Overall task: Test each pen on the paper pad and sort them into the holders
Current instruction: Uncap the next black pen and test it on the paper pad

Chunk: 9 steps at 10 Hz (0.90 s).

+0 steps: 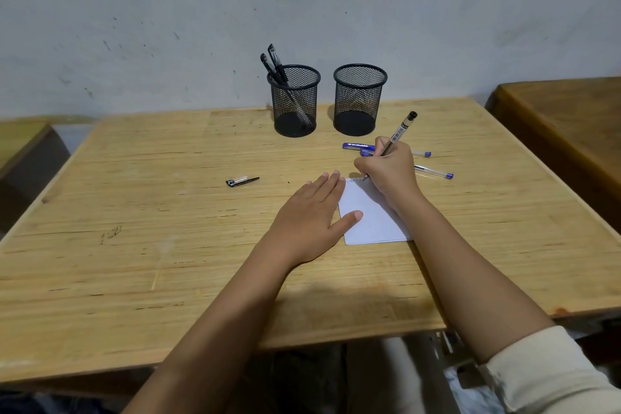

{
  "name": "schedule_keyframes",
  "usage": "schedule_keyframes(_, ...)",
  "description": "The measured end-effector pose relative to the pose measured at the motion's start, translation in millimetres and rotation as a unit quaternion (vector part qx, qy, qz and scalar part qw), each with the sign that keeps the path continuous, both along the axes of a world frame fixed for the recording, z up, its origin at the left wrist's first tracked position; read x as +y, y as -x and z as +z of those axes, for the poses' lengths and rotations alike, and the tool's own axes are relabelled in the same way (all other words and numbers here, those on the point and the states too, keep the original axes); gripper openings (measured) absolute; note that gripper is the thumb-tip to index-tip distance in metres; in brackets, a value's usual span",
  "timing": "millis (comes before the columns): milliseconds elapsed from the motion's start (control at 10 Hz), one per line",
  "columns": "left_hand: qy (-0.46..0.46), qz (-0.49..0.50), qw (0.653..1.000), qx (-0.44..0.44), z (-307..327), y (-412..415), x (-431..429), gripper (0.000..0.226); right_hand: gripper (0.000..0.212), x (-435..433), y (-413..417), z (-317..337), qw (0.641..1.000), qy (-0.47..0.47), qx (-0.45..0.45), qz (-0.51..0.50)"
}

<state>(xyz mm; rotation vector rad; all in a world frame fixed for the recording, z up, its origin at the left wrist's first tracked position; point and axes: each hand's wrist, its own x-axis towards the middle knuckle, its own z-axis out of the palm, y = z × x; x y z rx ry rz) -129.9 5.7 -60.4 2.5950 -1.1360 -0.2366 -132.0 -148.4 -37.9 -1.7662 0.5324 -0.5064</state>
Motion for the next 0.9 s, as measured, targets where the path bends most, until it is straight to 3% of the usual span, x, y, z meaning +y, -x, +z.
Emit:
schedule_keyframes(200, 0.005, 0.001, 1.0, 0.0, -2, -1, 0, 0.066, 0.039, -2, 1, -1, 0.997, -0.07, -0.036, -0.017)
schedule_keyframes(400, 0.024, 0.002, 1.0, 0.007, -2, -2, 2, 0.068, 0.028, -9, 8, 1, 0.956, -0.262, -0.125, 0.044)
schedule_keyframes(500, 0.042, 0.005, 0.999, 0.009, -1, -1, 3, 0.067, 0.016, -10, 9, 1, 0.95, -0.276, -0.133, 0.061)
schedule_keyframes(700, 0.045, 0.008, 0.999, 0.006, 0, -1, 4, 0.066, 0.016, -13, 13, 9, 0.975, -0.163, -0.094, 0.12)
schedule_keyframes(900, 0.094, 0.018, 0.993, 0.071, 17, -4, 16, 0.065, 0.015, -9, 14, 34, 0.964, -0.182, -0.116, 0.156)
